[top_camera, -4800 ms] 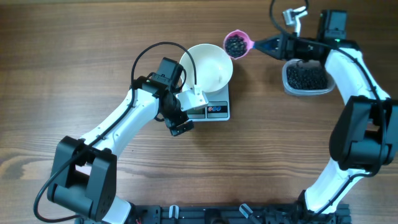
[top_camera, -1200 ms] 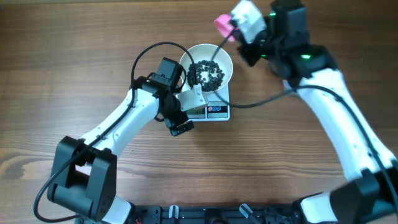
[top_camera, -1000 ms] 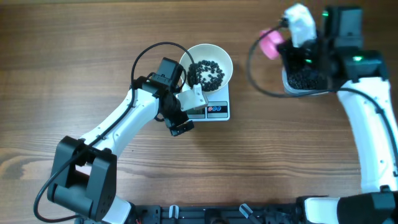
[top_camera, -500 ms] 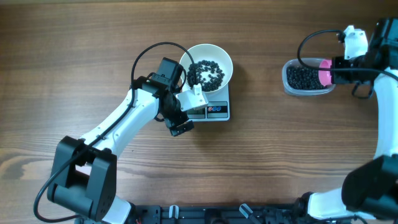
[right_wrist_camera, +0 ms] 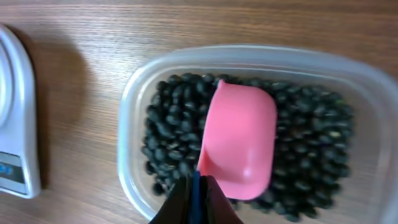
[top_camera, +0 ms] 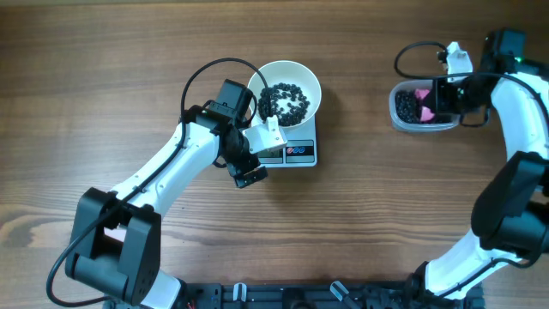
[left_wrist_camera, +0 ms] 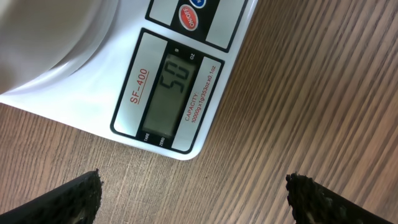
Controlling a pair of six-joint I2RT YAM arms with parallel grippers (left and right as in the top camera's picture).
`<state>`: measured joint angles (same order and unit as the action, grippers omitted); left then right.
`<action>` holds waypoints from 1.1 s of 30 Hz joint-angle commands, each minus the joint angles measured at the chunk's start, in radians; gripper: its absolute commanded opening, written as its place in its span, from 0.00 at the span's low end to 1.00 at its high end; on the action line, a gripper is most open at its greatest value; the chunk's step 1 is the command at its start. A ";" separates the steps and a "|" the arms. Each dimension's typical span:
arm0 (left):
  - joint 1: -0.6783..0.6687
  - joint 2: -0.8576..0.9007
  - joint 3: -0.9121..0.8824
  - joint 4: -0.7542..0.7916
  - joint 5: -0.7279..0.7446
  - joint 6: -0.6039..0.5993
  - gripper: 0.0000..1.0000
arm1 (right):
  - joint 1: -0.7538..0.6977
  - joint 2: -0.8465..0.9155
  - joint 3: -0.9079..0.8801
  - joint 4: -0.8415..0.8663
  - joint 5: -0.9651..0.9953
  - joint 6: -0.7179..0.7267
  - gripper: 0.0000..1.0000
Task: Scoop item into bowl and weigh 150g on scale
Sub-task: 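Move the empty scoop with the right gripper back to the bean tub, then scoop more black beans from the tub with the right gripper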
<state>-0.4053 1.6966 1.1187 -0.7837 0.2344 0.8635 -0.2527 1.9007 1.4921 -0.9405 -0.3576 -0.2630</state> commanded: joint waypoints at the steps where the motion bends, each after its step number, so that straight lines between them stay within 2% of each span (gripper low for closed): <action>1: 0.003 0.008 -0.004 -0.001 0.019 0.019 1.00 | 0.043 0.058 -0.015 -0.044 -0.006 0.090 0.04; 5: 0.003 0.008 -0.005 -0.001 0.019 0.019 1.00 | 0.036 0.058 -0.015 0.035 0.142 0.090 0.05; 7: 0.003 0.008 -0.005 -0.001 0.019 0.019 1.00 | 0.031 0.058 -0.015 0.085 0.147 0.104 0.05; 9: 0.003 0.008 -0.004 -0.001 0.019 0.020 1.00 | 0.029 0.058 -0.015 0.106 0.133 0.181 0.05; 12: 0.003 0.008 -0.005 -0.001 0.019 0.020 1.00 | 0.029 0.058 -0.015 0.040 -0.074 0.227 0.05; 14: 0.003 0.008 -0.005 -0.001 0.019 0.019 1.00 | 0.029 0.058 -0.015 -0.005 -0.129 0.245 0.05; 20: 0.003 0.008 -0.005 -0.001 0.019 0.019 1.00 | 0.018 0.058 -0.015 -0.022 -0.137 0.241 0.05; 23: 0.003 0.008 -0.005 -0.001 0.019 0.019 1.00 | -0.054 0.058 -0.015 0.080 -0.145 0.405 0.05; 28: 0.003 0.008 -0.005 -0.001 0.019 0.019 1.00 | -0.128 0.058 -0.015 0.072 -0.248 0.393 0.05; 33: 0.003 0.008 -0.005 -0.001 0.019 0.019 1.00 | -0.219 0.058 -0.015 0.061 -0.467 0.339 0.05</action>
<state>-0.4053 1.6966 1.1187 -0.7841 0.2344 0.8635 -0.4366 1.9469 1.4807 -0.8776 -0.6674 0.1078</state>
